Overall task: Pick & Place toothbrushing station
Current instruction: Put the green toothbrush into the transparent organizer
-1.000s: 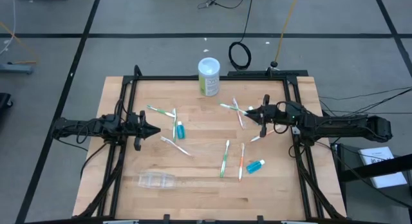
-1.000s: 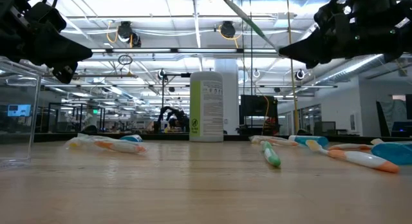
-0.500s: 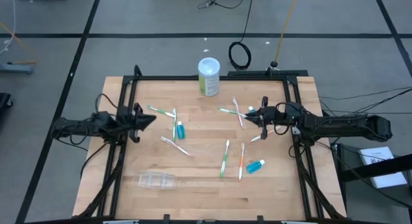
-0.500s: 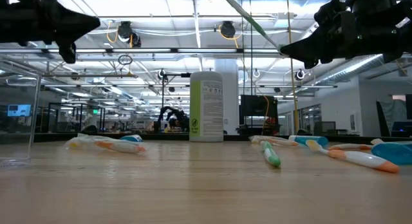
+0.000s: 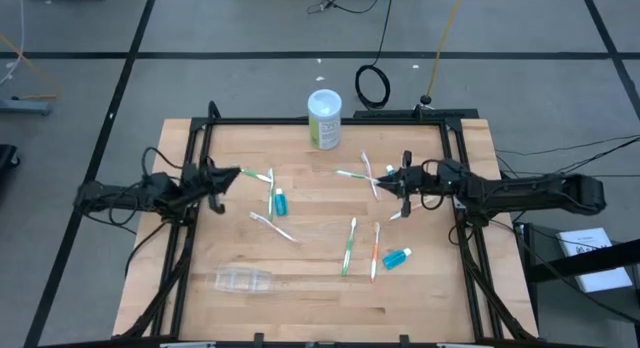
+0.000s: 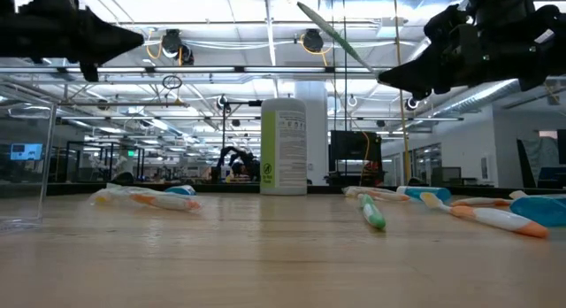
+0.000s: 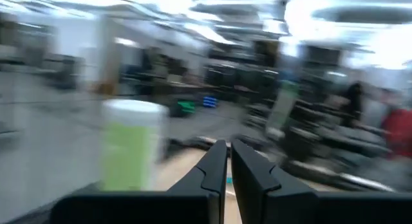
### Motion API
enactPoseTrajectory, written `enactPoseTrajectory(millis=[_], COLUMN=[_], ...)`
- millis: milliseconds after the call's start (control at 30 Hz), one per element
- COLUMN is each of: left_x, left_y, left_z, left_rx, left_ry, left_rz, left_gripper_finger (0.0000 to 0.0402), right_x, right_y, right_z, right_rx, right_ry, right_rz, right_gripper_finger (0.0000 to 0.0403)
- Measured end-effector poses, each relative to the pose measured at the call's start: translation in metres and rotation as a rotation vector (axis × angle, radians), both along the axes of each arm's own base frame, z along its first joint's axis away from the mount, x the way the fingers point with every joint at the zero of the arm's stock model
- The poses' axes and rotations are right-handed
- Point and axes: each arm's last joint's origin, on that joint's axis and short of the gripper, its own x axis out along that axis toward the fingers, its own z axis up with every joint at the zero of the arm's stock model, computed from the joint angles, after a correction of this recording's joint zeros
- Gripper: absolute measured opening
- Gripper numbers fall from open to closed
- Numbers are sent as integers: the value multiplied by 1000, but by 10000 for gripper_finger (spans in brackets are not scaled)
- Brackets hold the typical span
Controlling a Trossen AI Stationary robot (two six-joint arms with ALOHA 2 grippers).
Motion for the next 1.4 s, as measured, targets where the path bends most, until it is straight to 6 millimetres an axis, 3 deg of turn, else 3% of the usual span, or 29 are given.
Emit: enactPoseTrajectory(millis=[100,433,533,733,900,1133,1400], left_x=[3,31,42,70,108,162,202], left_y=[3,0,-1,-4,-9,-16,-2], left_z=[-2,-3,-6,-7,14,55,91], left_rx=[-79,-230,-233,-223,-171,47,-55], left_ry=[-4,-73,-71,-15,48,286,592], left_rz=[95,38,31,7,-72,-146,-80], left_gripper_finger=[26,33,65,166,216,227,228], right_x=[2,4,4,4,4,4,5], right_y=[-1,-1,-1,-1,-1,-1,-1], right_z=[-3,-2,-2,-2,-1,-3,-13], right_rx=[0,-5,-6,1,12,29,91], right_ry=[10,-3,-4,-5,-16,-1,81], right_rz=[0,-1,-1,-1,-2,-3,-8], right_gripper_finger=[23,23,23,23,23,24,24])
